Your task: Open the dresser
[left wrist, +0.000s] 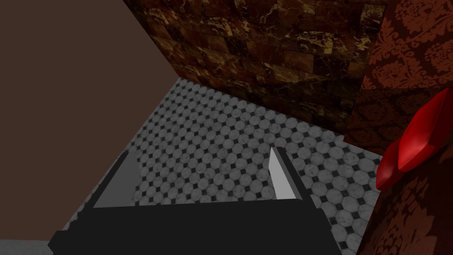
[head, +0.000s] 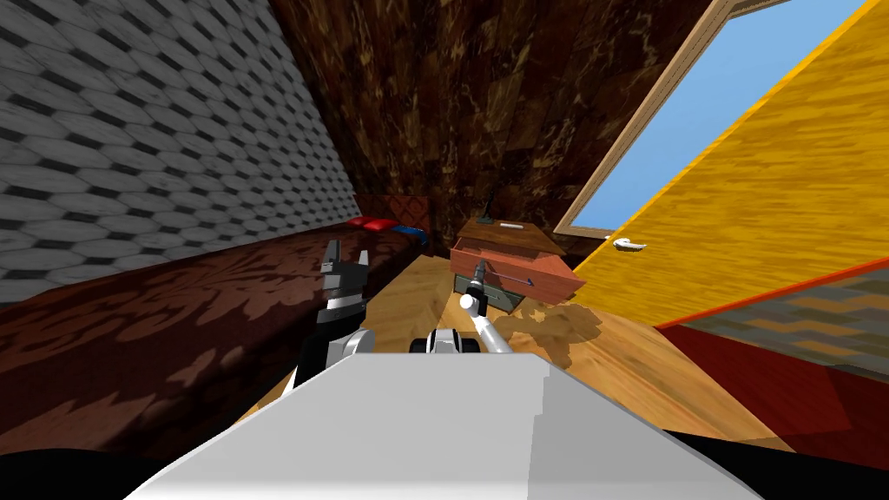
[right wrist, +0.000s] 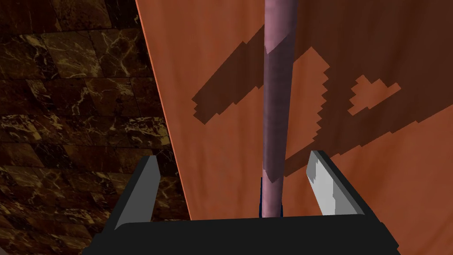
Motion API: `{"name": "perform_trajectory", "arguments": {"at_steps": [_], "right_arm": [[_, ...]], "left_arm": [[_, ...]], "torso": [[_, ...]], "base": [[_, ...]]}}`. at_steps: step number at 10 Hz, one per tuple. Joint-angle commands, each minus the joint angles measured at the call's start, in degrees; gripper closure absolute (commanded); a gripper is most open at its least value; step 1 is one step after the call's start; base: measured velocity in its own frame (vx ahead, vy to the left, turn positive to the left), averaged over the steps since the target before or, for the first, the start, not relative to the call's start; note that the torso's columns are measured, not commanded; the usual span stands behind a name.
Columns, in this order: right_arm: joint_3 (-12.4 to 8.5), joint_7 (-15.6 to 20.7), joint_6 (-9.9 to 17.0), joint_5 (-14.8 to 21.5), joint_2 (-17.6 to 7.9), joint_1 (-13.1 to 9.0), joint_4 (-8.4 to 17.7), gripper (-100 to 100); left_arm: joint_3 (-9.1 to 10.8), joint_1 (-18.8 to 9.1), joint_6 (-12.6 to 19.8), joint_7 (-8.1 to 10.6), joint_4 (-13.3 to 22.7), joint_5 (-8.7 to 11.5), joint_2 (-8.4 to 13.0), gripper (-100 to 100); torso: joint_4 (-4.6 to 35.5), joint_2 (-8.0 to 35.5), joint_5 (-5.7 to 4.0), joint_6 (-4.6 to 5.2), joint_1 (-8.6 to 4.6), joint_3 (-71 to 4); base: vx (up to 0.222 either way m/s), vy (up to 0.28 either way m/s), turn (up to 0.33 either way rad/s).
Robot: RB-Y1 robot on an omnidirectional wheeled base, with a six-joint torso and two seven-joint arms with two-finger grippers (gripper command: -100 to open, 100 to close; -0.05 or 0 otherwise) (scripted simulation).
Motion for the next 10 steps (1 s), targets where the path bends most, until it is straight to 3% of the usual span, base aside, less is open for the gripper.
{"name": "perform_trajectory", "arguments": {"at_steps": [1,3,4,5,10], "right_arm": [[-1.20,2.71,2.17,-0.84,0.92,-1.91,-0.76,-100],[-2.14,4.73,3.78,-1.50,1.63,-3.41,-1.34,-100],[-1.79,4.01,3.46,-1.34,1.18,-2.39,-1.62,-100],[-1.82,4.14,3.66,-1.39,1.22,-2.45,-1.55,0],[-1.77,4.12,3.69,-1.41,1.27,-2.34,-1.47,0]], "left_arm": [[0.00,0.00,0.00,0.00,0.00,0.00,0.00,0],[0.00,-0.01,0.00,0.00,0.00,0.00,0.00,0],[0.00,-0.01,0.00,0.00,0.00,0.00,0.00,0],[0.00,0.00,0.00,0.00,0.00,0.00,0.00,0],[0.00,0.00,0.00,0.00,0.00,0.00,0.00,0]], "torso": [[0.03,0.10,0.01,-0.01,0.02,0.06],[0.02,0.07,-0.01,0.00,-0.03,0.04],[0.08,0.06,0.02,0.03,-0.03,0.02],[0.08,0.03,0.02,0.04,-0.03,0.02],[0.00,-0.05,-0.01,0.00,-0.06,-0.03]], "base": [[-0.047,-0.009,-0.046],[-0.047,-0.004,-0.047],[-0.021,-0.001,-0.002],[0.000,0.000,0.000],[0.000,0.000,0.000]]}}
